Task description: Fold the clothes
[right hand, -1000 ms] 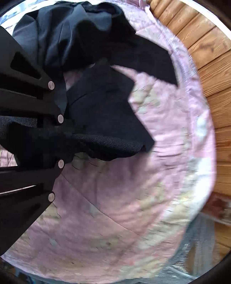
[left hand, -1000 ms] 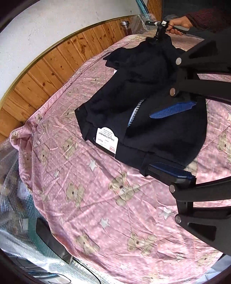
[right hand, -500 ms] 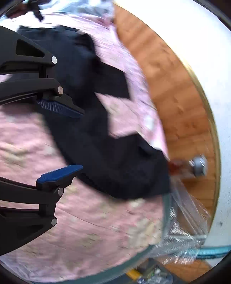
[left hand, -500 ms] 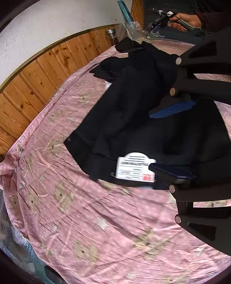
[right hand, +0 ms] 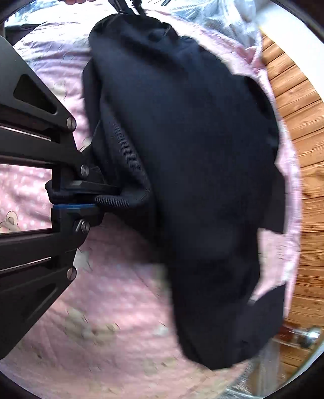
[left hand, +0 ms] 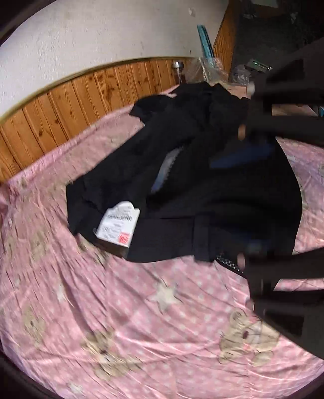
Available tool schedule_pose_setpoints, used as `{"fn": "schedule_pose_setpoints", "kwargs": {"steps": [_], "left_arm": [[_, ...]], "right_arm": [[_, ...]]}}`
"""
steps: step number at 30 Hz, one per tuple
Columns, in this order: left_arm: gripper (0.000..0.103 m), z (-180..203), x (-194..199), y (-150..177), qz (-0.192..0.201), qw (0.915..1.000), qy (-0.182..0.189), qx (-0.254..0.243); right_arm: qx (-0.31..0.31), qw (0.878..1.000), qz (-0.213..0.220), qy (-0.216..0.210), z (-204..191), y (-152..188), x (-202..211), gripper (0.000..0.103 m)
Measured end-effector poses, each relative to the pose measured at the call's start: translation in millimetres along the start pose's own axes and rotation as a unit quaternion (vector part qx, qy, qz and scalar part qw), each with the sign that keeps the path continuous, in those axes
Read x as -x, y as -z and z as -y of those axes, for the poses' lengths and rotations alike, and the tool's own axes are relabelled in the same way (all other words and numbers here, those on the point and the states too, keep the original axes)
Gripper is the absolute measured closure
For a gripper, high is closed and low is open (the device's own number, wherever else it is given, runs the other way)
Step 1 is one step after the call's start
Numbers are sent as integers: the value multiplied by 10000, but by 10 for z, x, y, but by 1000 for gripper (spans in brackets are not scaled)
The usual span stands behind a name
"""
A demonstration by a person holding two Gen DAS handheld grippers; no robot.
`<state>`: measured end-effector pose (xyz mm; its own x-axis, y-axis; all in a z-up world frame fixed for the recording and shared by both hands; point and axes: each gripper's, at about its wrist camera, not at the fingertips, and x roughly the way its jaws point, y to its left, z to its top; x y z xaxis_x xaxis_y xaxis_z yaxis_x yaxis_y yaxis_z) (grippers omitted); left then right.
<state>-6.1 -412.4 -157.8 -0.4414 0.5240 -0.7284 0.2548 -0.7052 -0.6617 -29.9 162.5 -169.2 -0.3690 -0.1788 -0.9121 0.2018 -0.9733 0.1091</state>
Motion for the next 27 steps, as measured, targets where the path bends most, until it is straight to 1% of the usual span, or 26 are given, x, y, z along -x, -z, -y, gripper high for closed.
{"fn": "schedule_pose_setpoints", "kwargs": {"steps": [1, 2, 4, 6, 7, 8, 9, 10, 11, 12, 13, 14, 15, 16, 17, 18, 19, 20, 21, 22, 23, 24, 26, 27], "left_arm": [[96, 72, 62, -72, 62, 9999, 109, -81], [100, 157, 197, -168, 247, 9989, 368, -143], [100, 409, 646, -427, 789, 9936, 728, -364], [100, 675, 1233, -744, 1480, 9807, 1179, -498], [100, 818, 1506, -911, 1772, 9727, 1356, -634], [100, 955, 1730, -1077, 2010, 9647, 1511, -781], [100, 1073, 1887, -1239, 2196, 9587, 1560, -908], [100, 1157, 1962, -1397, 2324, 9559, 1488, -1004], [100, 1201, 1949, -1546, 2397, 9561, 1292, -1086], [100, 1180, 1860, -1687, 2448, 9591, 913, -1088], [99, 1081, 1705, -1819, 2431, 9639, 476, -980], [99, 927, 1499, -1923, 2315, 9691, 96, -843], [99, 739, 1284, -1978, 2133, 9739, -306, -714], [98, 544, 1078, -1973, 1893, 9782, -638, -560], [94, 336, 926, -1904, 1638, 9827, -786, -351], [91, 167, 821, -1802, 1441, 9859, -831, -157], [81, 20, 771, -1670, 1337, 9871, -876, -29], [74, -99, 755, -1528, 1308, 9873, -900, 49], [72, -186, 749, -1396, 1290, 9874, -913, 114], [67, -259, 744, -1263, 1250, 9870, -992, 186], [65, -308, 736, -1134, 1209, 9862, -1097, 268], [64, -333, 730, -1007, 1191, 9858, -1127, 350], [60, -312, 676, -774, 1119, 9863, -1126, 449], [60, -270, 626, -679, 1029, 9874, -1130, 418]], "right_arm": [[140, 9996, 226, 85, -14, -93, 264, 102], [257, 9984, 484, 166, -17, -195, 570, 102], [543, 9918, 1089, 389, 2, -417, 1276, 103], [765, 9804, 1642, 771, 74, -672, 1876, 103], [824, 9731, 1878, 1053, 121, -795, 2121, 103], [859, 9669, 2022, 1301, 162, -921, 2272, 103], [852, 9633, 2081, 1469, 223, -1059, 2332, 103], [769, 9618, 2098, 1581, 288, -1185, 2301, 103], [599, 9641, 2056, 1571, 359, -1274, 2186, 100], [324, 9717, 1886, 1387, 455, -1334, 1996, 96], [-3, 9803, 1614, 1134, 583, -1377, 1750, 90], [-270, 9859, 1365, 927, 680, -1360, 1515, 84], [-475, 9907, 1108, 631, 680, -1276, 1293, 79], [-665, 9940, 842, 221, 657, -1147, 1081, 69], [-873, 9941, 640, -102, 624, -1011, 898, 62], [-1036, 9930, 452, -353, 584, -864, 711, 58], [-1131, 9918, 232, -542, 523, -710, 505, 54], [-1205, 9909, 56, -600, 486, -590, 323, 54], [-1310, 9895, -45, -603, 482, -517, 155, 54], [-1453, 9873, -129, -625, 497, -483, -19, 53], [-1601, 9850, -202, -613, 513, -462, -168, 52], [-1744, 9825, -237, -609, 546, -471, -298, 51], [-1979, 9767, -228, -794, 574, -605, -525, 49], [-2050, 9744, -200, -900, 564, -704, -630, 48]]}}
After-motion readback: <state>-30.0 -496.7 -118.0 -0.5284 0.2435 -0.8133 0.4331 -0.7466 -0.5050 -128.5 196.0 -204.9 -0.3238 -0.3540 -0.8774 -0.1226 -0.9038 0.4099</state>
